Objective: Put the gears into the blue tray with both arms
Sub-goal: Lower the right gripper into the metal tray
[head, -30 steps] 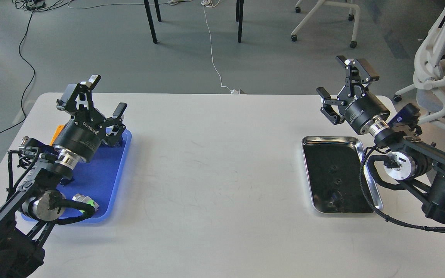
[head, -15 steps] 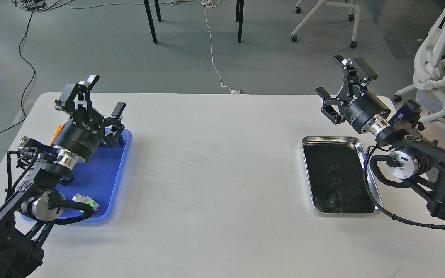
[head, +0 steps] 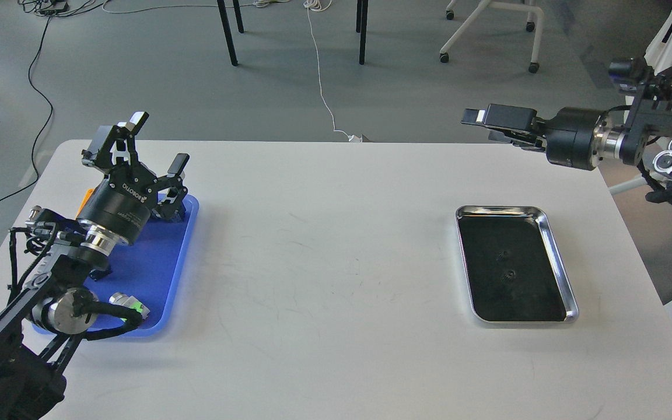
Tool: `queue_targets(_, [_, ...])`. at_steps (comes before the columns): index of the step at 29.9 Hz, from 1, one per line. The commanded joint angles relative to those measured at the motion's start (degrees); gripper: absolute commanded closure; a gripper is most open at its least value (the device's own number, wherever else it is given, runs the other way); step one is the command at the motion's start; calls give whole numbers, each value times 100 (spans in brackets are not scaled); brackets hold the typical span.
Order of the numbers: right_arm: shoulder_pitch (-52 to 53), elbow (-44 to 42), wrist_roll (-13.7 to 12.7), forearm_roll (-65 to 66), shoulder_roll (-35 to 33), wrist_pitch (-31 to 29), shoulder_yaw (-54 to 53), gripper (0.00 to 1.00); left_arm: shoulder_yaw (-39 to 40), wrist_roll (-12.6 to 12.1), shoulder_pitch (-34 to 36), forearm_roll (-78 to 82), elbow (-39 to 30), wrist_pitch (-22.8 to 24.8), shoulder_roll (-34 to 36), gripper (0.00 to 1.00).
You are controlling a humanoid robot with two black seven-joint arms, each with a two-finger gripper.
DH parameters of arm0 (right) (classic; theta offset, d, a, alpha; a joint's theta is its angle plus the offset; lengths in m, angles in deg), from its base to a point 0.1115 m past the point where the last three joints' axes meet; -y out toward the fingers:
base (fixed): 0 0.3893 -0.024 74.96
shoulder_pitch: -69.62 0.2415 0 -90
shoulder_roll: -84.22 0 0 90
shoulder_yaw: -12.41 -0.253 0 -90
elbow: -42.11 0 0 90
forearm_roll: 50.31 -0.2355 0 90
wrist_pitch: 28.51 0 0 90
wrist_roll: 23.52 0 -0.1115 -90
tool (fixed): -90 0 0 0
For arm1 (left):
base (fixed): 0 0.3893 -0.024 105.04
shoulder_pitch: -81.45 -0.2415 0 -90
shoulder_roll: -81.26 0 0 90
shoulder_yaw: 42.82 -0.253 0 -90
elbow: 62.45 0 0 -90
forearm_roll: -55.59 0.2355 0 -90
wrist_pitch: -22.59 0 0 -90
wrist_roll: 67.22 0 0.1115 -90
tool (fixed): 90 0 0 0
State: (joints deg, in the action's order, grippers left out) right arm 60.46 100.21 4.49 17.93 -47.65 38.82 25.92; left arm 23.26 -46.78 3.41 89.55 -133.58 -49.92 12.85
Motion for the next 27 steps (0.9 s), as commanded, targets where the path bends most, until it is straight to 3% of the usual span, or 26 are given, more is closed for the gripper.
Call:
queue_targets(1, [879, 35, -1, 1644, 117, -413, 1064, 1, 2, 5, 0, 6, -7, -9, -6, 2])
queue_targets(7, [969, 350, -1, 2947, 249, -422, 1689, 1, 2, 5, 0, 14, -15, -9, -6, 2])
queue_targets(11, [776, 395, -1, 3116, 275, -404, 1866, 3, -7, 5, 0, 23, -15, -9, -50, 2])
queue_targets(16, [328, 325, -1, 3107, 416, -54, 1857, 14, -7, 5, 0, 23, -15, 0, -77, 2])
queue_targets(20, [64, -123, -1, 3098, 661, 167, 1848, 31, 2, 5, 0, 23, -15, 0, -42, 2])
queue_targets(27, [-226, -545, -1, 3045, 1110, 351, 1831, 32, 37, 5, 0, 23, -59, 0, -33, 2])
